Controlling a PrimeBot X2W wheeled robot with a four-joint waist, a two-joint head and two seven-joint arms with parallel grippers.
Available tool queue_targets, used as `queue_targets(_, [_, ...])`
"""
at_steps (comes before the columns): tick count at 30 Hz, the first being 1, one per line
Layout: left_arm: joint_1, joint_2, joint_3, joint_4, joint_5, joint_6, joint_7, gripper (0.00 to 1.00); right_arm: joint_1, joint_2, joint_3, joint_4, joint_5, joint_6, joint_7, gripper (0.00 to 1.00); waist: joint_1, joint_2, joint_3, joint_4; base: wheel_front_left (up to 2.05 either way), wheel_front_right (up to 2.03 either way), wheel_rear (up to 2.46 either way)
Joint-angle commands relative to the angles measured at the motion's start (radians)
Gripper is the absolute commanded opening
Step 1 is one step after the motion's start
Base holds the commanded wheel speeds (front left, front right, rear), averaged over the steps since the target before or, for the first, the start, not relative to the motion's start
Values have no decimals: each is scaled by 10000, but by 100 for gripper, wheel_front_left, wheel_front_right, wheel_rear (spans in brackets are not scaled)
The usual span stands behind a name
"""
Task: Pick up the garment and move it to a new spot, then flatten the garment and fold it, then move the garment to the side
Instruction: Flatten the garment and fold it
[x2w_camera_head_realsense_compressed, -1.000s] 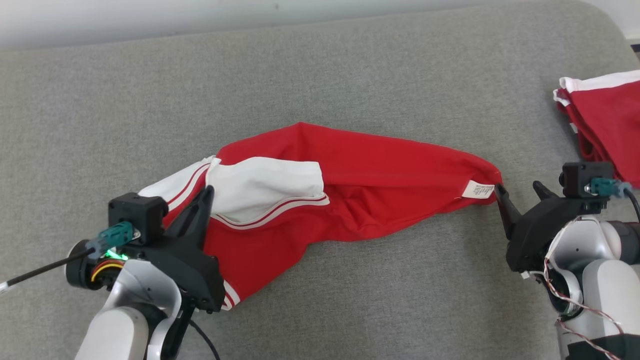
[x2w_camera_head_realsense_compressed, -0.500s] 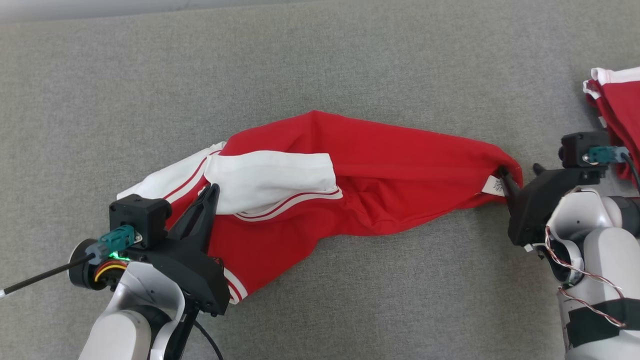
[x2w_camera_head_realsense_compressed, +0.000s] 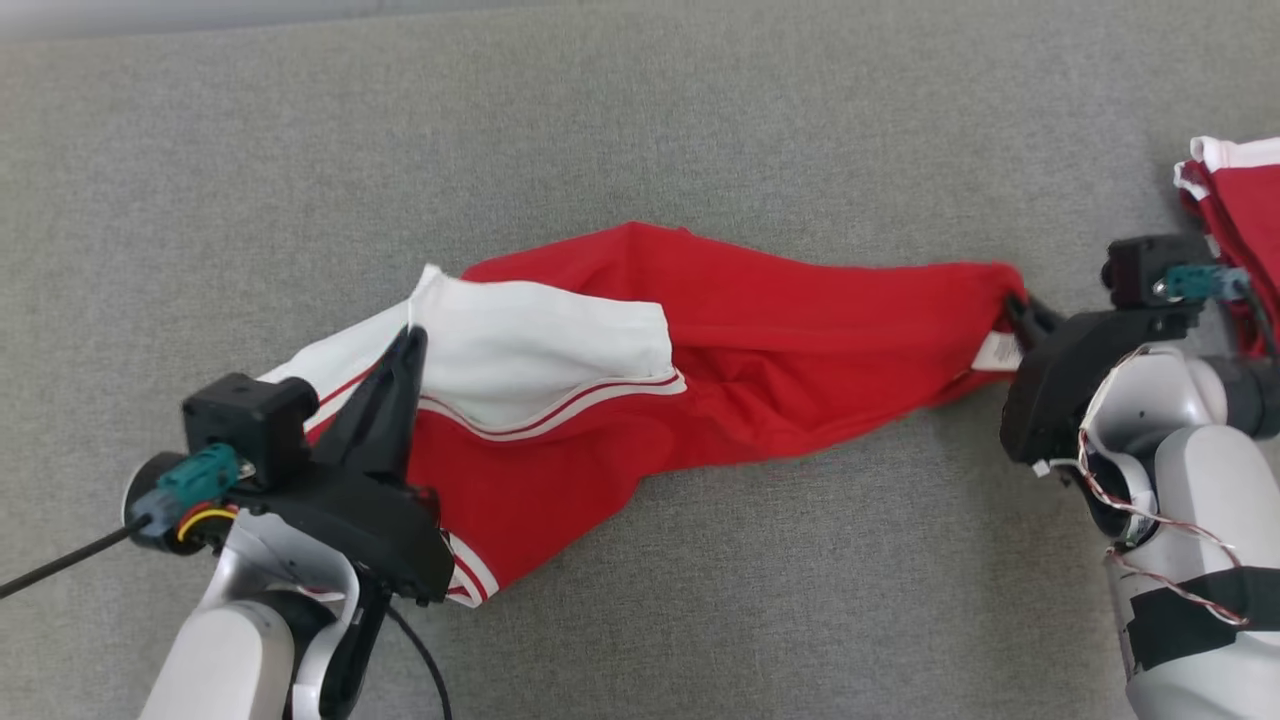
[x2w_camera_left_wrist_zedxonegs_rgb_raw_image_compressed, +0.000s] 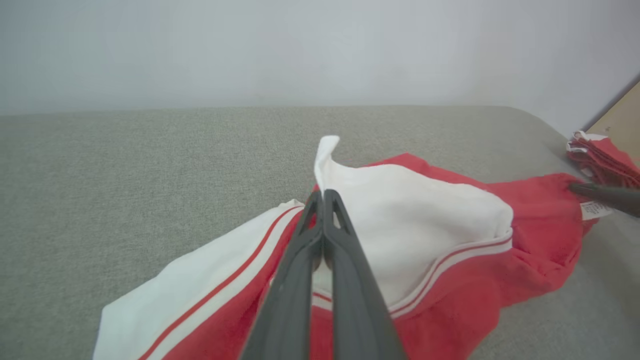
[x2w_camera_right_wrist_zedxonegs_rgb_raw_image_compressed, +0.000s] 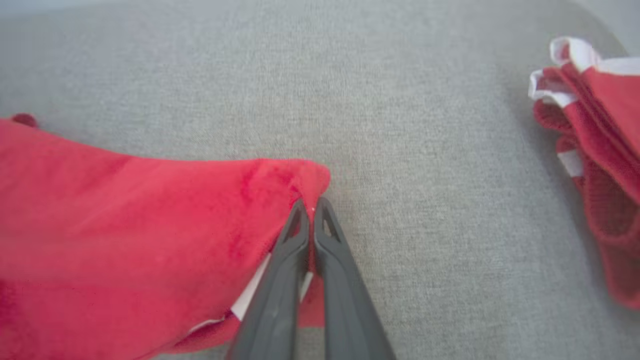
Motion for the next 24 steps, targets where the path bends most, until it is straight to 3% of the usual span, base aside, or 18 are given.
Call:
queue_targets(1, [-115, -46, 61, -34, -147, -33, -156, 0, -106, -39, 57, -103, 77, -23, -137, 0, 0, 0, -119, -23, 0, 0, 0])
queue_targets(10, [-1330, -423, 820, -19, -1255, -472, -1575, 0, -605, 29, 146, -1252, 1435, -23, -1584, 0, 0, 0, -748, -168, 0, 0, 0])
queue_targets(17, [-2985, -40, 1300, 356, -1858, -738, -1842, 0, -1189, 127, -237, -1705, 1627, -23, -2623, 0, 0, 0, -1319, -343, 0, 0, 0])
queue_targets(24, [-4344, 180, 1711, 291, -2106, -805, -2280, 0, -1168, 85, -610, -1979, 1537, -23, -2801, 0, 0, 0, -1921, -462, 0, 0, 0])
